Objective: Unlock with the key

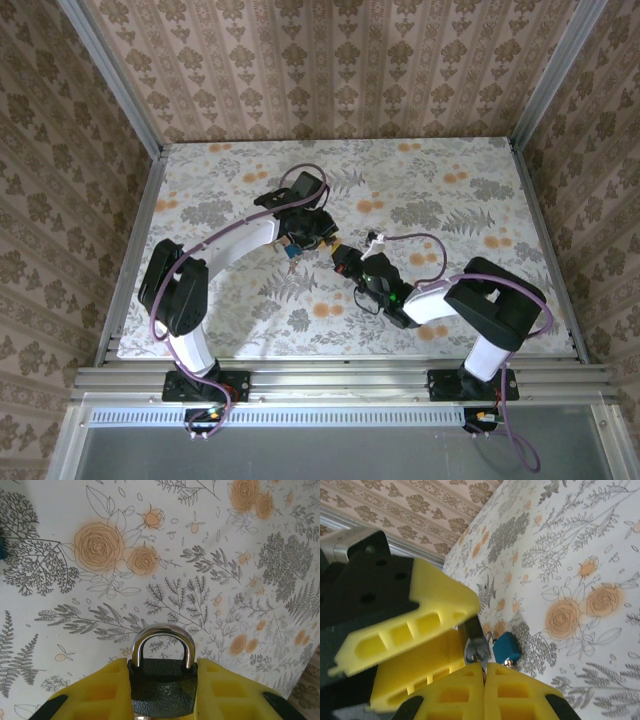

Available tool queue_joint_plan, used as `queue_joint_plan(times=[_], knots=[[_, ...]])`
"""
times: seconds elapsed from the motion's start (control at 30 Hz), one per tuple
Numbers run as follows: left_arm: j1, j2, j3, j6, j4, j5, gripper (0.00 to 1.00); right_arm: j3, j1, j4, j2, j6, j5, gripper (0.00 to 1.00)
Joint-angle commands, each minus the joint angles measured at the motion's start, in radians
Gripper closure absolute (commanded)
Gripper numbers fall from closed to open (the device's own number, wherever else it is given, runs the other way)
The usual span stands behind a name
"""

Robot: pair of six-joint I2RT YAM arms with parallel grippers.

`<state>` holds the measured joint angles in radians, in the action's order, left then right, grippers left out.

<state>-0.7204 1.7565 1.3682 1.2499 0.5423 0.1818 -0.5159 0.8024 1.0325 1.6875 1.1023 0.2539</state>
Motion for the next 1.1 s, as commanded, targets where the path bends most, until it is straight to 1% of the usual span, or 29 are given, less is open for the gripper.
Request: queue_joint_plan(times=[0.0, 0.07, 0.2, 0.47, 0.8, 0.93, 1.07], knots=[[-0.064, -0.046, -0.003, 0.025, -0.033, 0.181, 0.87, -0.061, -0.019, -0.036, 0.006, -0.022, -0.067, 1.0], [-0.071, -0.041, -0.003, 0.017, -0.035, 0.194, 0.87, -0.06, -0.035, -0.023, -0.006, -0.053, -0.095, 1.0], [-0.086, -0.035, -0.003, 0.011, -0.046, 0.209, 0.88, -0.059, -0.06, -0.05, -0.034, -0.083, -0.138, 1.0], [-0.101, -0.031, 0.012, 0.003, -0.061, 0.22, 0.88, -0.069, -0.078, -0.095, -0.061, -0.085, -0.156, 1.0], [-0.101, -0.051, -0.014, 0.0, -0.102, 0.237, 0.88, -0.055, -0.093, -0.091, -0.072, -0.06, -0.183, 1.0], [-0.099, -0.055, -0.034, -0.005, -0.141, 0.268, 0.89, -0.044, -0.109, -0.078, -0.071, -0.034, -0.214, 1.0], [-0.092, -0.078, -0.067, -0.015, -0.172, 0.265, 0.89, -0.035, -0.13, -0.047, -0.063, 0.015, -0.275, 1.0]])
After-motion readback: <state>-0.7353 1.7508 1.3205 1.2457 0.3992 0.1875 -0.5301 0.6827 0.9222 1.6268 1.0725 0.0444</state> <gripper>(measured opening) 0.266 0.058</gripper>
